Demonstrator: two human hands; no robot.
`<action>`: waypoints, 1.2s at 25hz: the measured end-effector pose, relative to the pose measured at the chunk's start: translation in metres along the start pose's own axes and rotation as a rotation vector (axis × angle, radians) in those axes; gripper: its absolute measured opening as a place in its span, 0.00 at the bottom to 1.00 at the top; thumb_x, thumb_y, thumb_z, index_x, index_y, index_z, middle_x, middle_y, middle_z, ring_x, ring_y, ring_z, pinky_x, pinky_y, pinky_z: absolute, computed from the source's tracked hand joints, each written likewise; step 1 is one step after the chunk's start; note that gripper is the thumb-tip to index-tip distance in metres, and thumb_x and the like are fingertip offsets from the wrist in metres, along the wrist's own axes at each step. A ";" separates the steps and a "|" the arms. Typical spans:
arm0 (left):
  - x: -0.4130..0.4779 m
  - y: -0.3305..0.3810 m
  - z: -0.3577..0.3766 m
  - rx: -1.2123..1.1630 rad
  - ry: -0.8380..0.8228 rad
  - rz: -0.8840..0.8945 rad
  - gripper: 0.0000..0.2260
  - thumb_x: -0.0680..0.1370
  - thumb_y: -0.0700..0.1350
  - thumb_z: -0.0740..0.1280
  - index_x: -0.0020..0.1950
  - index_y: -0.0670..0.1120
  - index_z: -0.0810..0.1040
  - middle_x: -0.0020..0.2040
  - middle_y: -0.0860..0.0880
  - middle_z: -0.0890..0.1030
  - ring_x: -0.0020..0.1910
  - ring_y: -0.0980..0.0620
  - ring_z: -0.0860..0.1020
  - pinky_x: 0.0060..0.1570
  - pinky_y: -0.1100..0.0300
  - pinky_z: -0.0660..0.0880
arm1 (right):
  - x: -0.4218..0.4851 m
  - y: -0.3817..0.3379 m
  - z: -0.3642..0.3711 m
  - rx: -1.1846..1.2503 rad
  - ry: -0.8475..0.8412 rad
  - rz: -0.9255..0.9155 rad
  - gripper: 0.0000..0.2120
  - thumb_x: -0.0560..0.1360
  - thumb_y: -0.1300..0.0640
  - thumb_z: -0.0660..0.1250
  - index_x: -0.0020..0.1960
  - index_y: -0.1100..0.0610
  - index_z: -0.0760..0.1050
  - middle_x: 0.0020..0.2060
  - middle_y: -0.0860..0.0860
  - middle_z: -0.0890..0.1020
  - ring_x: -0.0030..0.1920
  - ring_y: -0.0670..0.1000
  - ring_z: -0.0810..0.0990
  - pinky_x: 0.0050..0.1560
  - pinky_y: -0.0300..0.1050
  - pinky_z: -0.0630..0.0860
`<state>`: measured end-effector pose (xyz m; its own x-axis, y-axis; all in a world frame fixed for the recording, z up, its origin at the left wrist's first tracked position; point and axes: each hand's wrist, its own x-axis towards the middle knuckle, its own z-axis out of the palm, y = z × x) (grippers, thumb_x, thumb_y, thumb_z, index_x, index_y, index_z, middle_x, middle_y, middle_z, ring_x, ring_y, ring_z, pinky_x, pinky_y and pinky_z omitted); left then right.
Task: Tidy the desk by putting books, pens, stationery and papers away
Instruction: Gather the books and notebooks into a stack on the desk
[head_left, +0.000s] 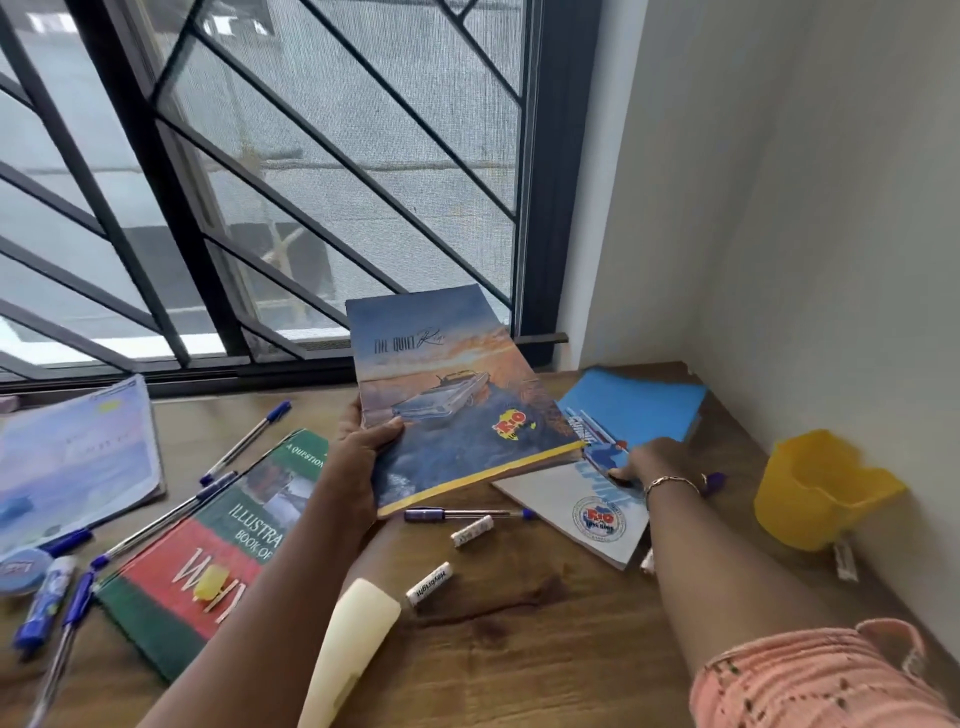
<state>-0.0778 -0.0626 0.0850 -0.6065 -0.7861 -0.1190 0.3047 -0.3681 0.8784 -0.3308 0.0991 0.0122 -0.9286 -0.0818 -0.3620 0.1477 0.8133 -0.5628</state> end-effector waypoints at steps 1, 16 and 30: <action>-0.001 0.000 -0.001 0.004 0.004 0.007 0.19 0.75 0.24 0.55 0.53 0.46 0.72 0.32 0.51 0.84 0.29 0.53 0.82 0.28 0.63 0.78 | 0.000 0.001 0.000 -0.047 0.030 -0.005 0.23 0.72 0.52 0.69 0.63 0.62 0.71 0.61 0.57 0.75 0.62 0.59 0.73 0.46 0.39 0.76; 0.001 0.009 -0.021 0.028 0.020 0.018 0.19 0.74 0.25 0.56 0.60 0.41 0.70 0.37 0.46 0.82 0.28 0.53 0.82 0.28 0.61 0.79 | -0.026 -0.019 -0.061 0.367 0.302 -0.192 0.15 0.76 0.66 0.58 0.62 0.66 0.72 0.60 0.63 0.76 0.60 0.63 0.74 0.41 0.44 0.68; -0.006 0.016 -0.040 0.090 -0.107 0.053 0.25 0.74 0.22 0.55 0.69 0.37 0.64 0.44 0.44 0.80 0.32 0.54 0.82 0.30 0.63 0.78 | -0.145 -0.037 -0.180 0.360 0.587 -0.829 0.14 0.72 0.66 0.65 0.57 0.63 0.74 0.49 0.58 0.81 0.39 0.39 0.82 0.38 0.31 0.72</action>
<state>-0.0398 -0.0834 0.0817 -0.6677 -0.7440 -0.0259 0.2742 -0.2782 0.9206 -0.2632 0.1850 0.2195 -0.7895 -0.1622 0.5919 -0.6000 0.4069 -0.6888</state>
